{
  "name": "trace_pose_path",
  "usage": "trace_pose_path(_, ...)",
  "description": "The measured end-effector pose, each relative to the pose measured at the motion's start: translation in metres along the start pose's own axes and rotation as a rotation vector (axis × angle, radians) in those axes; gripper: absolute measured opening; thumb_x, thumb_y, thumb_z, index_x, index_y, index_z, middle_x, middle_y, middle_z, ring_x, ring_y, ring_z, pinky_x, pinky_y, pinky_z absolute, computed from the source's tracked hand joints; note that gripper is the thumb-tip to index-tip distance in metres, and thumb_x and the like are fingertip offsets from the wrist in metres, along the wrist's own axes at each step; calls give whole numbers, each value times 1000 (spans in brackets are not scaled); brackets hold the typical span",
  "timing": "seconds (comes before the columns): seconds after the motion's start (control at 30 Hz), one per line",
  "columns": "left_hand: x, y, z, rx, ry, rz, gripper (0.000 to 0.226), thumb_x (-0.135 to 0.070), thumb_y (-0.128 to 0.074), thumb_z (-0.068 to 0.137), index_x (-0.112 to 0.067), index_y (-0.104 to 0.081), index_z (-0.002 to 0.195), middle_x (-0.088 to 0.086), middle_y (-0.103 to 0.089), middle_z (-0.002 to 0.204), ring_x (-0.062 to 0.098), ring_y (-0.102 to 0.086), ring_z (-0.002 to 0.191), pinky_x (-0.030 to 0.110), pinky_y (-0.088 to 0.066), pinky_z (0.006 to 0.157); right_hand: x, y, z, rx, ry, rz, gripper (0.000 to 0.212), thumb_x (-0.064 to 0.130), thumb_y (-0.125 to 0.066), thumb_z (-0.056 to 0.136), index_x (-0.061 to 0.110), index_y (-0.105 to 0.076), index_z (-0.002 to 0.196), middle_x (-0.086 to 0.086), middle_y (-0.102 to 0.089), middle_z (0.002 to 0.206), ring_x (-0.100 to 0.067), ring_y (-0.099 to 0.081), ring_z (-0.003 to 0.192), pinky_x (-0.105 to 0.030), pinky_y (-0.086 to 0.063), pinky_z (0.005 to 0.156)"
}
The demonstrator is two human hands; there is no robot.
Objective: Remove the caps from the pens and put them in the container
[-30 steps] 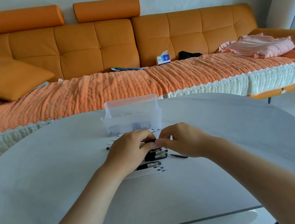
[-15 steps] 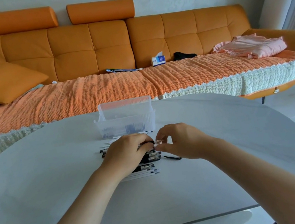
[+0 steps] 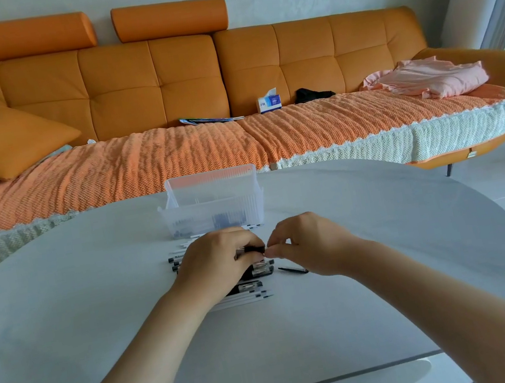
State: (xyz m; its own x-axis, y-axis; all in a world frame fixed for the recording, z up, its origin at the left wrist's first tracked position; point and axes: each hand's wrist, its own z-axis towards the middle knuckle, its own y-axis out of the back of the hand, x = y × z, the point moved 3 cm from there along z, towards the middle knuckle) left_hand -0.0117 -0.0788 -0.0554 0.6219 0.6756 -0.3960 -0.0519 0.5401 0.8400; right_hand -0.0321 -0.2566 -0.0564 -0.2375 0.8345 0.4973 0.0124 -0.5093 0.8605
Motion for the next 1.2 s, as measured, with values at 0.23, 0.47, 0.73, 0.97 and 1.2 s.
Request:
trace_pose_path(0.23,6,-5,6,63,-7,-77,13,-32,-65,91,-29,-72,101,-14,-65,91,3,-57,84,25,-47,75,-3,2,2,-14,-57,57,17,45,-64,91,30,-74,92,14,-68,87,-3,-57,66,-22,-45,61)
trace_pose_path(0.47,8,-8,8,70,-83,-56,17,-23,-66,91,-25,-74,105,-8,-67,85,7,-55,86,29,-47,79,-5,3,1,34,-116,111,14,45,-65,90,34,-71,86,13,-67,83,-6,-57,60,-19,-43,55)
trace_pose_path(0.73,14,1,0,14,58,76,16,-37,-57,95,-36,-68,107,-20,-66,102,4,-58,93,23,-43,71,-14,7,-8,183,-180,-237,30,58,-69,77,34,-69,96,17,-60,89,-7,-59,85,-27,-52,75)
trace_pose_path(0.97,12,-1,-2,51,59,79,17,-40,-56,95,-39,-67,108,-21,-65,103,4,-58,94,26,-46,75,-20,7,-5,108,-166,-44,12,38,-74,82,32,-67,90,15,-66,96,-8,-62,85,-26,-53,75)
trace_pose_path(1.2,11,-1,-2,54,50,70,16,-40,-57,95,-37,-68,106,-19,-66,100,6,-58,92,32,-49,76,-16,12,0,-34,-110,55,11,31,-72,85,32,-63,90,11,-64,94,-11,-61,85,-30,-54,76)
